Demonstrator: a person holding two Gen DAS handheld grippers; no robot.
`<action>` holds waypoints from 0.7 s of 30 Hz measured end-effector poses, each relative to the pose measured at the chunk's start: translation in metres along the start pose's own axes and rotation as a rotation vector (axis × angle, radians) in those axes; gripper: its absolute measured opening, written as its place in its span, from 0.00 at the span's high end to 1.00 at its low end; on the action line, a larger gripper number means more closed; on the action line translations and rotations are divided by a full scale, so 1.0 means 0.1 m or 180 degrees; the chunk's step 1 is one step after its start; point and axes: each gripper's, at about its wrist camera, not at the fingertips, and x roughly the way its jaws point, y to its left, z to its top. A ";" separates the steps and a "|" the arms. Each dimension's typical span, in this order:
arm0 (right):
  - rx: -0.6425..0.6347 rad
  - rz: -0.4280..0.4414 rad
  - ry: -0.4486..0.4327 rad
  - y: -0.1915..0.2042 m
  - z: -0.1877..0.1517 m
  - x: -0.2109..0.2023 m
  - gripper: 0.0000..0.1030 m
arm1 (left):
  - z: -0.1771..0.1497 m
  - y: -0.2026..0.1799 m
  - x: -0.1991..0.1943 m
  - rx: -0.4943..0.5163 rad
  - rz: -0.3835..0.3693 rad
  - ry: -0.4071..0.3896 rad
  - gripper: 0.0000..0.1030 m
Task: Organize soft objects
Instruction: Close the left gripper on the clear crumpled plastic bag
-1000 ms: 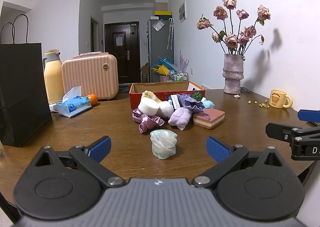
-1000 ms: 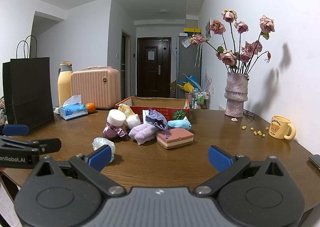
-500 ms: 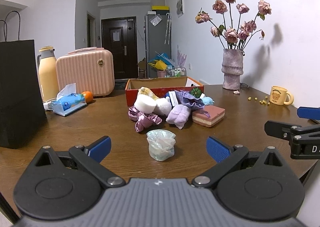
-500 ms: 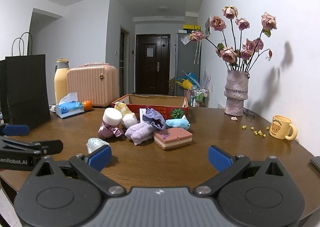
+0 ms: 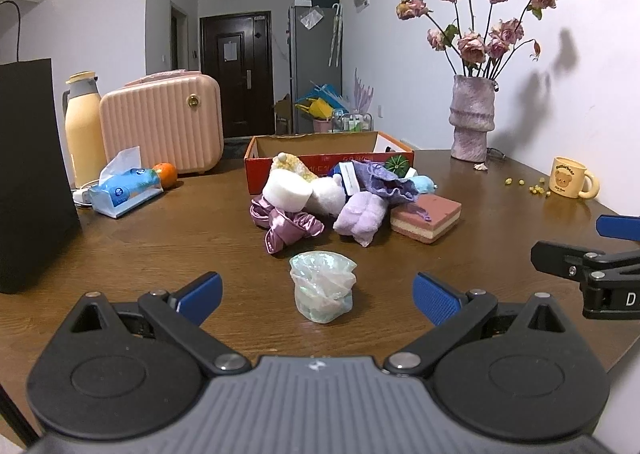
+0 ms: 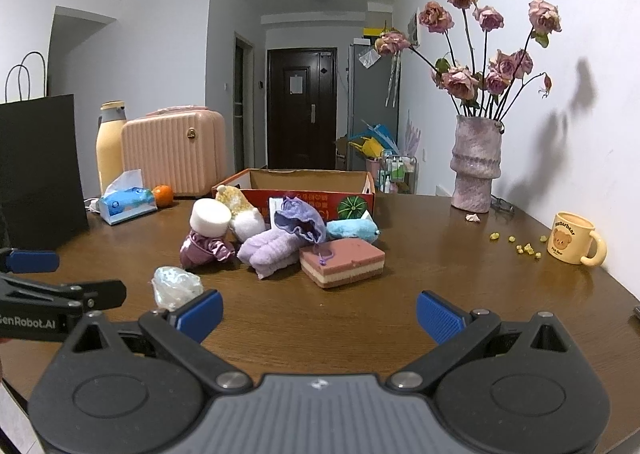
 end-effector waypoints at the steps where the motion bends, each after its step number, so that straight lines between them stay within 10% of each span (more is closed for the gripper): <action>1: 0.0002 -0.0002 0.0004 0.00 0.01 0.02 0.00 | 0.00 0.00 0.03 -0.0002 0.0002 0.0008 0.00; 21: 0.0081 -0.0011 0.0263 -0.14 0.09 0.70 0.00 | 0.13 -0.01 0.73 0.0043 -0.0049 0.0291 0.00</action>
